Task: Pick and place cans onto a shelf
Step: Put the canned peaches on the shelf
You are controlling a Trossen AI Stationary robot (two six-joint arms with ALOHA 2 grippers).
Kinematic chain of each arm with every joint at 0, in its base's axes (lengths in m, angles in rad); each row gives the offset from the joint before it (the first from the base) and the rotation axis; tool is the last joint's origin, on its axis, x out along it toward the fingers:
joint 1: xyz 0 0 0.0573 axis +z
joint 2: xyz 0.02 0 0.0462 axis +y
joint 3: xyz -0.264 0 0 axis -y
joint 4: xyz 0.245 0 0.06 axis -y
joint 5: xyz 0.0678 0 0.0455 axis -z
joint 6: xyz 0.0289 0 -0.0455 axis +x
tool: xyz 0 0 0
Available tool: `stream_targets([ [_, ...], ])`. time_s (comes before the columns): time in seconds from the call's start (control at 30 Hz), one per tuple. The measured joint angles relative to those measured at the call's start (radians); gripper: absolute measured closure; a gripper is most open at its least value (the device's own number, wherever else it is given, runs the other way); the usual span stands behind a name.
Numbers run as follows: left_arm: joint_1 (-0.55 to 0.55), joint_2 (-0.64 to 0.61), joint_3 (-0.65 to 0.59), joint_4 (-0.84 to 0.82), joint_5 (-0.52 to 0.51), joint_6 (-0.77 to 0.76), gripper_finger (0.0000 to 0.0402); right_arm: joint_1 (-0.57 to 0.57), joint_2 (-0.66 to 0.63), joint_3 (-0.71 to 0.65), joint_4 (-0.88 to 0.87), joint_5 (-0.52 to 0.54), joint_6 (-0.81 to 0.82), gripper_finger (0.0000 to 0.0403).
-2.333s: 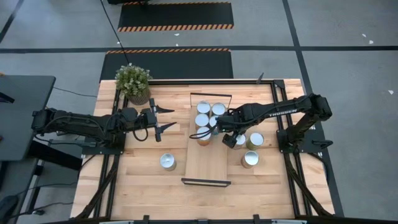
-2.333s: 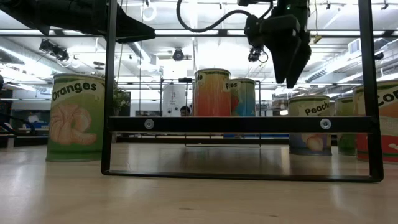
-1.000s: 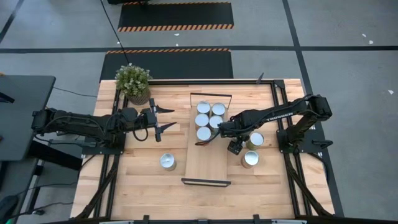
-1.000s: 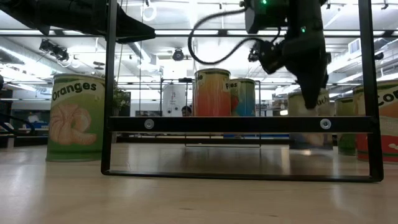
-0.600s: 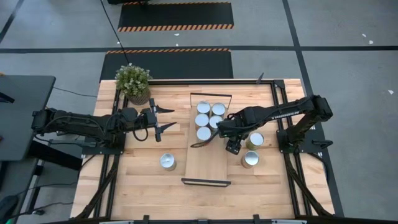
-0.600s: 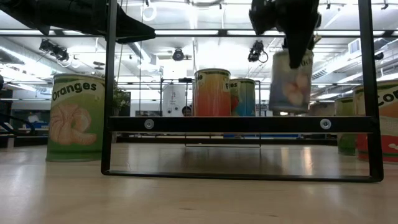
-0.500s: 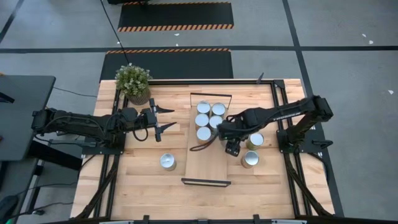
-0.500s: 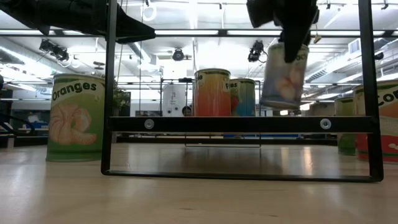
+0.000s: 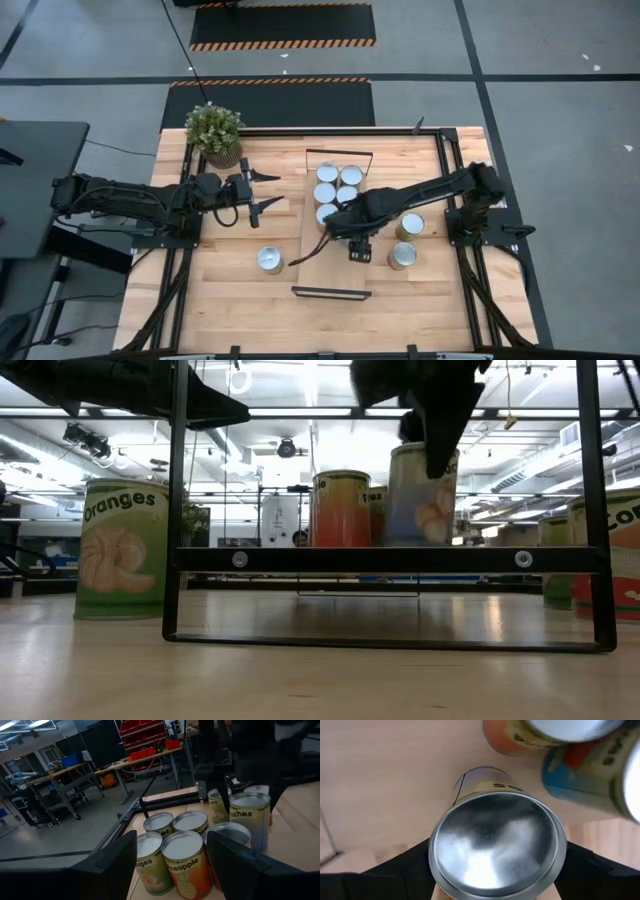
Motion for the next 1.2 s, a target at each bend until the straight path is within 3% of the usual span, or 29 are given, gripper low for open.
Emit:
stream_targets([
  [0.17,0.0,0.0,0.0,-0.011,0.0,0.0,0.0157,-0.003,0.108,0.118,-0.105,0.013,-0.123,0.0075],
  [0.33,0.0,0.0,0.0,-0.017,0.0,0.0,0.0157,-0.003,0.137,0.149,-0.112,0.018,-0.209,0.0062],
  [0.7,0.0,0.0,0.0,-0.021,0.0,0.0,0.0157,-0.01,0.136,0.147,-0.103,0.054,-0.207,0.0025],
  [1.2,0.0,0.0,0.0,-0.016,0.0,0.0,0.0157,0.008,0.118,0.147,-0.091,0.141,-0.228,0.0018],
])
